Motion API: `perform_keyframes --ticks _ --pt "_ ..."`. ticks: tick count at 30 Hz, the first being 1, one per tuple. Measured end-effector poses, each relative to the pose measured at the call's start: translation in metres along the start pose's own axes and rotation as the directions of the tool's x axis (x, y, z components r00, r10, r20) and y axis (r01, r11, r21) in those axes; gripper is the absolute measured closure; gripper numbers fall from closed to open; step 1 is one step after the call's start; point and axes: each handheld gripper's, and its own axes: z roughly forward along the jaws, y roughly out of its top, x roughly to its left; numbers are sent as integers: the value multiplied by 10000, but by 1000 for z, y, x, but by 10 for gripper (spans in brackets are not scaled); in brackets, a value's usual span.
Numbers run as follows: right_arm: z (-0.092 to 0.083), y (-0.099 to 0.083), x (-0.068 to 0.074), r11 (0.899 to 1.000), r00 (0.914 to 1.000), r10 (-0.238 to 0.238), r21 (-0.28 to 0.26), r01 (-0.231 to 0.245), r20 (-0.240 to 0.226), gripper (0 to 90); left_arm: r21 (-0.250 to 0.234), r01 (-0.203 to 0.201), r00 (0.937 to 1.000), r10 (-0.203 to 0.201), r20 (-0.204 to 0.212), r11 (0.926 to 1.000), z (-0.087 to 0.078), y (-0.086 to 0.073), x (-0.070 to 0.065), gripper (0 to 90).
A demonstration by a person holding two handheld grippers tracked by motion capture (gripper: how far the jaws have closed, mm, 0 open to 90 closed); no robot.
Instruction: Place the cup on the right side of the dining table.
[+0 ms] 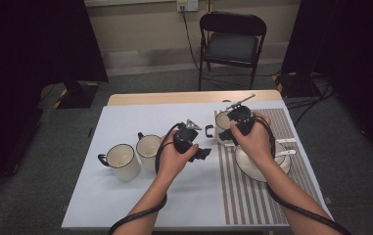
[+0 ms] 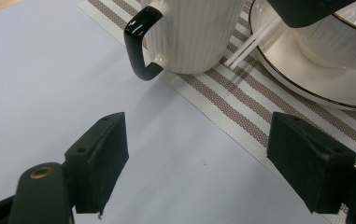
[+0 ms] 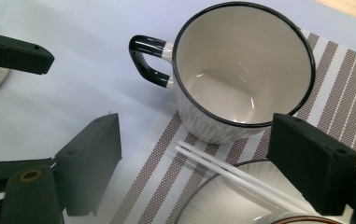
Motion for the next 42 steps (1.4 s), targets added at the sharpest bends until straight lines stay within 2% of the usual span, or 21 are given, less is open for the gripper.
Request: perform_keyframes --ticks 19,32,36,42 --pt "4 -7 19 9990 9985 -437 74 440 -340 167 -47 106 9998 -105 192 9999 -8 -12 1 205" --pt "5 -14 25 9986 9969 -512 69 517 -601 171 -90 -22 9995 25 307 10000 -10 -15 -1 206" --pt "6 -17 25 9986 9963 -530 56 535 -684 171 -41 -180 9993 181 315 9998 -9 -15 -2 207" --pt "5 -22 27 9985 9955 -533 73 540 -783 171 -21 -113 9990 114 427 9999 -9 -17 -3 207"
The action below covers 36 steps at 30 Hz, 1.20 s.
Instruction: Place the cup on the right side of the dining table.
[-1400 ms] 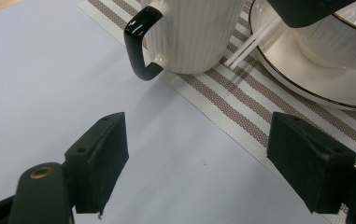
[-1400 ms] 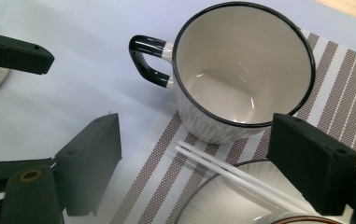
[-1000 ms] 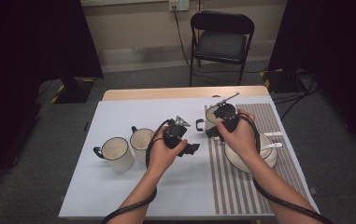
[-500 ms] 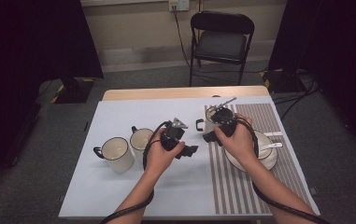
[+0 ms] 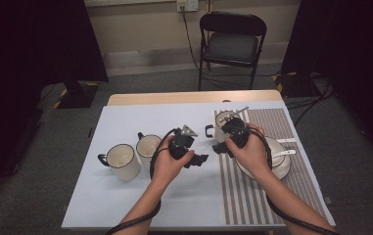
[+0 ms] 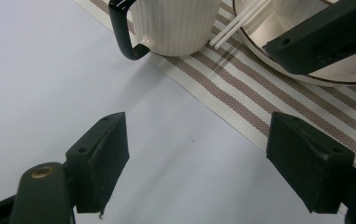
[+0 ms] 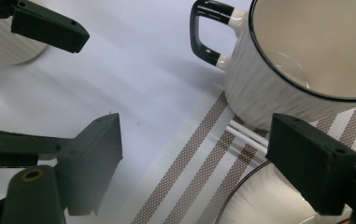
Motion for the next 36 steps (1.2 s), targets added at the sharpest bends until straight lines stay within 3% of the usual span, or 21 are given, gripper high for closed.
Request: perform_keyframes --ticks 36 --pt "4 -18 14 9993 9981 -365 -1 365 -489 174 103 135 9995 -138 286 9999 -10 -21 0 207"
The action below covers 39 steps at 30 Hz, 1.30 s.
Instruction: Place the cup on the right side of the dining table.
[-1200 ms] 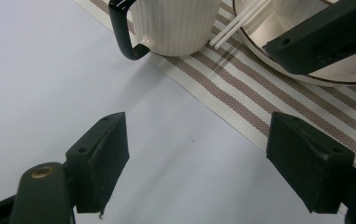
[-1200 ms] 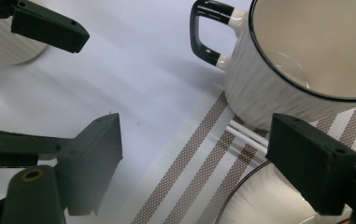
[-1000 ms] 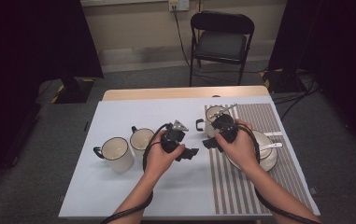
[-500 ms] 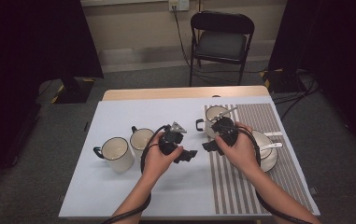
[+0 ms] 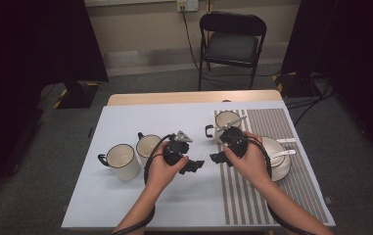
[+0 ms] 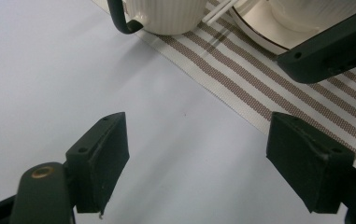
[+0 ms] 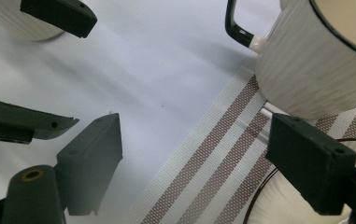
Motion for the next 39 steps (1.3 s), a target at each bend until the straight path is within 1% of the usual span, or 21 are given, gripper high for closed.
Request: perform_keyframes --ticks 9,13,16,17,19,22,23,25,29,31,33,34,36,38,39 --pt "0 -3 3 9999 9998 -148 18 148 -119 173 36 -24 10000 24 10 10000 -4 -6 1 208" --pt "0 -5 4 9999 9998 -99 12 99 -159 173 56 -52 10000 51 16 10000 -5 -7 1 208" --pt "0 -7 4 9999 9997 -144 34 145 -205 173 -35 -30 10000 31 72 10000 -5 -8 -1 208" --pt "0 -8 4 9999 9996 -143 40 144 -238 173 61 -77 10000 77 57 10000 -6 -9 -1 208" --pt "0 -10 5 9999 9997 -109 40 110 -237 173 15 -68 9999 68 106 10000 -5 -11 -1 208" --pt "0 -12 4 9999 9995 -138 40 139 -273 173 130 -71 9999 70 86 9999 -4 -13 -1 208" --pt "0 -12 5 9999 9995 -121 33 122 -288 173 75 -62 9999 61 113 10000 -4 -14 -1 208" --pt "0 -14 5 10000 9993 -93 18 94 -349 173 128 -64 9999 63 117 9999 -4 -15 -1 208" --pt "0 -17 5 9999 9990 -133 -9 133 -415 173 45 14 9996 -15 291 10000 -3 -18 -3 208" --pt "1 -19 5 9999 9991 -117 25 118 -414 173 82 -73 9993 69 378 9999 -3 -19 -3 208" --pt "1 -21 5 9999 9989 -154 57 157 -454 173 33 -34 9990 33 441 10000 -3 -20 -4 208" --pt "1 -21 6 9999 9989 -98 48 101 -468 173 88 -53 9991 49 415 9999 -4 -21 -4 208" --pt "1 -23 6 9999 9986 -159 25 161 -510 173 81 -15 9989 11 468 10000 -4 -23 -4 208" --pt "1 -24 6 10000 9986 -78 25 80 -532 173 63 -19 9989 16 462 10000 -5 -26 -4 208" --pt "1 -25 6 9999 9983 -109 38 111 -564 173 104 -26 9990 21 445 9999 -5 -27 -4 208"
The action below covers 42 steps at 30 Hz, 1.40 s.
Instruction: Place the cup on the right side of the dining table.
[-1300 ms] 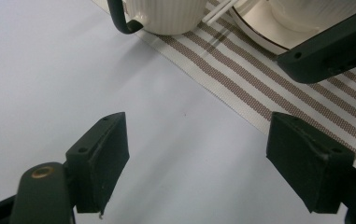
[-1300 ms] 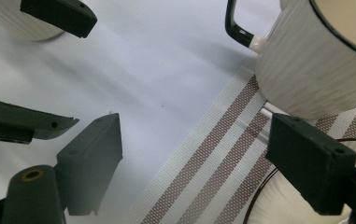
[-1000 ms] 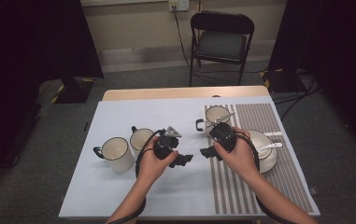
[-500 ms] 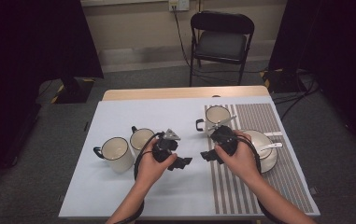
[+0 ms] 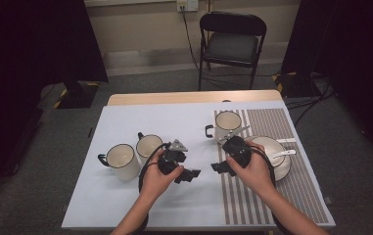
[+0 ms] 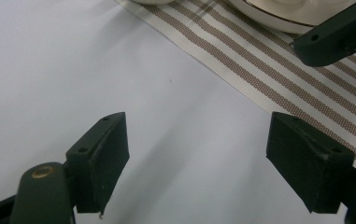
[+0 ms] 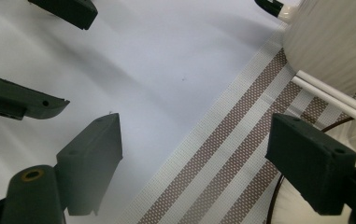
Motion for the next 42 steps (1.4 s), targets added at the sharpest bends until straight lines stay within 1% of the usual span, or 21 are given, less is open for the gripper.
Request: perform_keyframes --ticks 4,7,10,12,13,17,21,24,28,32,33,38,40,42 --pt "1 -3 1 10000 10000 -1 83 1 -49 173 -13 38 10000 -38 33 10000 0 -4 1 208" --pt "2 -6 2 10000 9999 -5 20 5 -146 173 -27 48 10000 -48 13 10000 0 -7 1 208" --pt "3 -8 2 10000 9996 -68 -2 68 -272 173 58 20 10000 -20 38 10000 -3 -9 1 208" --pt "3 -10 3 10000 9995 4 -29 -4 -321 173 18 69 10000 -69 61 10000 -3 -10 1 208" --pt "3 -11 3 10000 9994 -65 -23 64 -354 173 48 10 10000 -10 81 10000 -3 -11 1 208" --pt "3 -13 4 10000 9993 -92 1 92 -356 173 16 5 10000 -5 85 10000 -3 -14 1 208" --pt "3 -16 5 9998 9989 -178 -42 177 -427 173 169 -4 10000 4 18 9999 -3 -18 1 208" --pt "4 -17 6 9998 9987 -185 2 185 -468 173 135 -44 10000 43 39 9999 -3 -20 1 208" --pt "4 -19 7 9998 9984 -191 55 194 -540 173 90 3 10000 -3 71 10000 -4 -21 0 208" --pt "5 -22 8 9998 9982 -175 3 176 -566 173 133 -45 10000 44 83 9999 -6 -22 0 208" --pt "5 -22 7 9997 9981 -246 12 248 -562 173 95 -44 9999 42 121 9999 -6 -22 0 208" --pt "4 -24 8 9999 9975 -167 -31 165 -680 173 158 10 10000 -11 33 9999 -6 -25 1 208" --pt "5 -25 8 9997 9975 -219 -93 213 -673 173 177 19 10000 -20 79 9998 -6 -26 1 209" --pt "4 -27 9 9999 9977 -138 -8 138 -659 173 188 37 10000 -38 44 9998 -6 -27 1 209"
